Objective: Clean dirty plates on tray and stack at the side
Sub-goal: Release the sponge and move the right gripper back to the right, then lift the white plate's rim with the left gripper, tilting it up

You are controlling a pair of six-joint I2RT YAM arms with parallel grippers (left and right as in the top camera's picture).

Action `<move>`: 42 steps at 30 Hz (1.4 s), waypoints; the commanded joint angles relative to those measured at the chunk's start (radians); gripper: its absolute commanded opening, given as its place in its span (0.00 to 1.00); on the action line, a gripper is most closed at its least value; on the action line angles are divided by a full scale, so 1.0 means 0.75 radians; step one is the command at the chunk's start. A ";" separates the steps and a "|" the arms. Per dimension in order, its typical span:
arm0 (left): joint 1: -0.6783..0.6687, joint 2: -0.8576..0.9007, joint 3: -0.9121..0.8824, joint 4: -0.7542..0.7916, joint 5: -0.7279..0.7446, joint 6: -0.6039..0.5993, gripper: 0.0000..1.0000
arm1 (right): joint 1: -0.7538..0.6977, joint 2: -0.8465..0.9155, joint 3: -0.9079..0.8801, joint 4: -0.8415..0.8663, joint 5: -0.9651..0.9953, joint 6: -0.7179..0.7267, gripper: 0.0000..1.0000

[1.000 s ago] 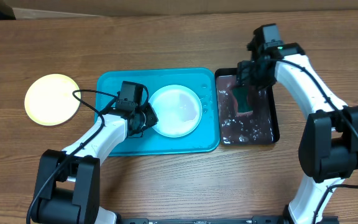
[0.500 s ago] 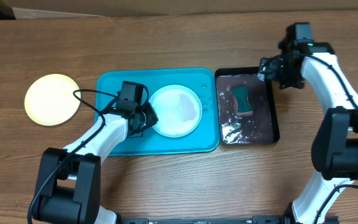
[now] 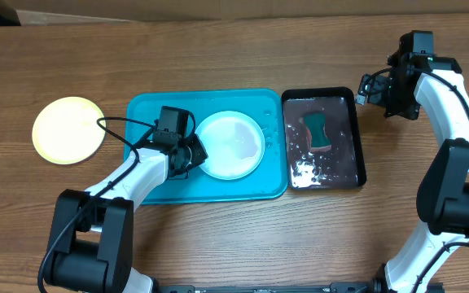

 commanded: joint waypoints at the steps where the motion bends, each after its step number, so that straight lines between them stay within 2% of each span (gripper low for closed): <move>1: -0.007 0.022 0.013 0.001 -0.017 0.000 0.21 | 0.006 -0.022 0.022 0.010 0.001 0.000 1.00; 2: -0.008 0.022 0.013 0.001 -0.007 0.001 0.20 | 0.006 -0.022 0.022 0.010 0.001 0.000 1.00; 5: -0.006 0.022 0.014 0.000 0.022 0.005 0.04 | 0.006 -0.022 0.022 0.010 0.001 0.000 1.00; 12: 0.016 0.010 0.109 -0.042 0.027 0.031 0.04 | 0.006 -0.022 0.022 0.010 0.001 0.000 1.00; 21: 0.023 0.003 0.414 -0.231 0.026 0.244 0.04 | 0.006 -0.022 0.022 0.010 0.001 0.000 1.00; 26: 0.006 0.003 0.535 -0.241 0.032 0.275 0.04 | 0.006 -0.022 0.022 0.010 0.001 0.000 1.00; 39: -0.011 0.004 0.558 -0.180 0.591 0.262 0.04 | 0.006 -0.022 0.022 0.010 0.000 0.000 1.00; 42: -0.011 0.004 0.558 -0.184 0.663 0.218 0.04 | 0.006 -0.022 0.022 0.010 0.001 0.000 1.00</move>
